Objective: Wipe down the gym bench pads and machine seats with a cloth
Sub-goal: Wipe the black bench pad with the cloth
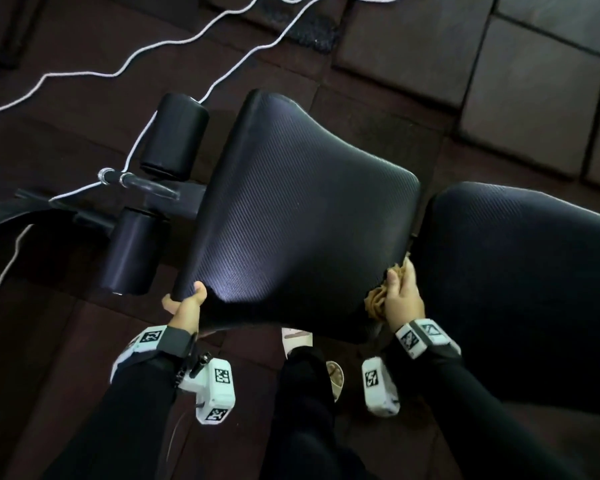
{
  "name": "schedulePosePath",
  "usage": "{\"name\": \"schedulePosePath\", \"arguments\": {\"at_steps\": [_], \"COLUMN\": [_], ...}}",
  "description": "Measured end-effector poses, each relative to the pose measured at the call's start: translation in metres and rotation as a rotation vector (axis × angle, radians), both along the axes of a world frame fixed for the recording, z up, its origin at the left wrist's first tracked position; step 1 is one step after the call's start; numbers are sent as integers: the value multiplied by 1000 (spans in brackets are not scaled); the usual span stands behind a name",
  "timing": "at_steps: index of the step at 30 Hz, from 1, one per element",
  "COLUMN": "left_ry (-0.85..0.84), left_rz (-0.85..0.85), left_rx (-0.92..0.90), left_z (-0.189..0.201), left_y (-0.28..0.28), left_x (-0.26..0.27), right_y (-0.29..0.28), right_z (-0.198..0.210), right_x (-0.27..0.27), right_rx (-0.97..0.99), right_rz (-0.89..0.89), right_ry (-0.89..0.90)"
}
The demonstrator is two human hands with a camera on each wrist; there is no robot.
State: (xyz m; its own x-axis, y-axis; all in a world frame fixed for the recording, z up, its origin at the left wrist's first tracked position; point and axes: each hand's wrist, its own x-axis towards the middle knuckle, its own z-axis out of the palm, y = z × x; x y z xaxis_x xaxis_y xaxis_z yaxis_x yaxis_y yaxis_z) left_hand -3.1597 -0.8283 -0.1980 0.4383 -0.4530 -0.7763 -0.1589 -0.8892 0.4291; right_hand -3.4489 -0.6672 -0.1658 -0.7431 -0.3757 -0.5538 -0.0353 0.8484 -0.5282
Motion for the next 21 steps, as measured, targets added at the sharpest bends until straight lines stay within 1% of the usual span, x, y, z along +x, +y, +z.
{"name": "schedulePosePath", "arguments": {"at_steps": [2, 3, 8, 11, 14, 17, 19, 21], "left_ry": [3, 8, -36, -20, -48, -48, -25, -7], "left_rz": [-7, -1, -5, -43, -60, -99, -137, -129], "left_rx": [14, 20, 44, 67, 57, 20, 41, 71], "left_z": [0, 1, 1, 2, 1, -3, -3, 0], "left_y": [0, 0, -5, -5, -7, -8, -6, -5], "left_x": [-1, -2, -6, -7, -6, -3, -1, -1], "right_y": [10, 9, -33, -42, -25, 5, 26, 40], "right_z": [0, 0, -8, -11, -6, 1, 4, 5], "right_x": [11, 8, -41, -47, -25, 10, 40, 70], "right_rx": [-19, -28, -44, -34, -44, -48, -37, -23], "right_rz": [-21, -27, -6, -20, -30, -59, -101, -169], "right_ry": [-11, -15, 46, 66, 69, 24, 3, -1]}}
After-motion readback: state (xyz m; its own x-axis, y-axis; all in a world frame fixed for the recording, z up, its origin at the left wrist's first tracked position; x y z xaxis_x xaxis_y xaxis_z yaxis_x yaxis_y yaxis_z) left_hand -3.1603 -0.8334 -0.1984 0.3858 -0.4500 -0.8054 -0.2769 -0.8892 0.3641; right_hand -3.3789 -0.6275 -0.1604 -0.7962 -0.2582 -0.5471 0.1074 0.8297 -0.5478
